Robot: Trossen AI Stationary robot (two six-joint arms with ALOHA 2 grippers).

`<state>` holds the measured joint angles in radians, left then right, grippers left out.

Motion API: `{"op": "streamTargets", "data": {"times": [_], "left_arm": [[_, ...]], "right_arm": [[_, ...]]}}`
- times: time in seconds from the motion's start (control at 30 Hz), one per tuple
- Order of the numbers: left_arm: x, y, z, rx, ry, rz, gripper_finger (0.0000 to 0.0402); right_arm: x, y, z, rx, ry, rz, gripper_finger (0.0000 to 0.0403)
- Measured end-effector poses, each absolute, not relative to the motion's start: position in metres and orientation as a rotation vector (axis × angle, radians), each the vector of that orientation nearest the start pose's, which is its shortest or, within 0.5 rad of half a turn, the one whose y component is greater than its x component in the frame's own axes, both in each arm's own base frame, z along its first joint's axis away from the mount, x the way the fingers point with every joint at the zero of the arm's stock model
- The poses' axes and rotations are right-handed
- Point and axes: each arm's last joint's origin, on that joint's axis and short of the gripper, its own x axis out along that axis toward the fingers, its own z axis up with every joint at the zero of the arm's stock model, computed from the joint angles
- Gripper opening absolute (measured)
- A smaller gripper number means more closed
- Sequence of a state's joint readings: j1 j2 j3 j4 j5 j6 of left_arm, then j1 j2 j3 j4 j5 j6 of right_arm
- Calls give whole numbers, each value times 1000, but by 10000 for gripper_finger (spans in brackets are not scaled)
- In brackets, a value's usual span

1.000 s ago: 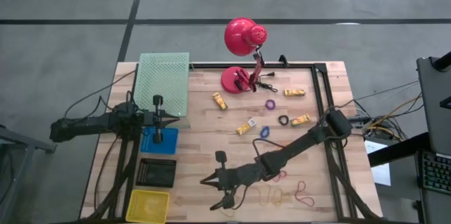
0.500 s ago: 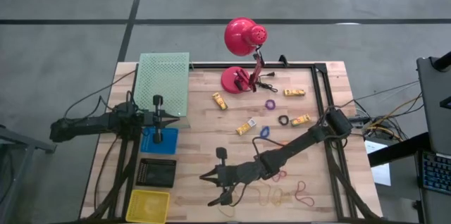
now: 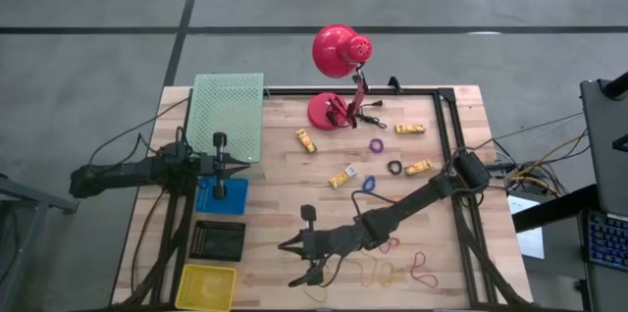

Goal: Pick & Place Office Desk Supplies
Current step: Put the yellow rubber band into the yellow bin

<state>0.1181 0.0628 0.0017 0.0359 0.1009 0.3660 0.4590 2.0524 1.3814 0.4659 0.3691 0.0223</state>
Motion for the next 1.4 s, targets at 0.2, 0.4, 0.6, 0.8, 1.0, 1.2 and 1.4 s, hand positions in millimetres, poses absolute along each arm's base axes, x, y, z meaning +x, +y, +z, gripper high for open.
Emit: {"op": "streamTargets", "data": {"times": [0.2, 0.4, 0.6, 0.8, 1.0, 1.2, 1.4], "left_arm": [[101, 9, 163, 363, 28, 12, 23], [101, 9, 163, 363, 28, 12, 23], [101, 9, 163, 363, 28, 12, 23], [101, 9, 163, 363, 28, 13, 23], [101, 9, 162, 363, 35, 12, 23], [101, 9, 162, 363, 33, 12, 23], [101, 9, 162, 363, 34, 12, 23]], "right_arm": [[420, 195, 212, -119, 197, 62, 9], [405, 199, 212, -163, 219, -33, 9], [380, 197, 222, -163, 204, -10, 9], [338, 174, 231, -165, 213, -6, 9], [289, 146, 225, -159, 232, -16, 9], [261, 127, 224, -2, 87, -34, 9], [250, 117, 205, -104, 138, -89, 8]]}}
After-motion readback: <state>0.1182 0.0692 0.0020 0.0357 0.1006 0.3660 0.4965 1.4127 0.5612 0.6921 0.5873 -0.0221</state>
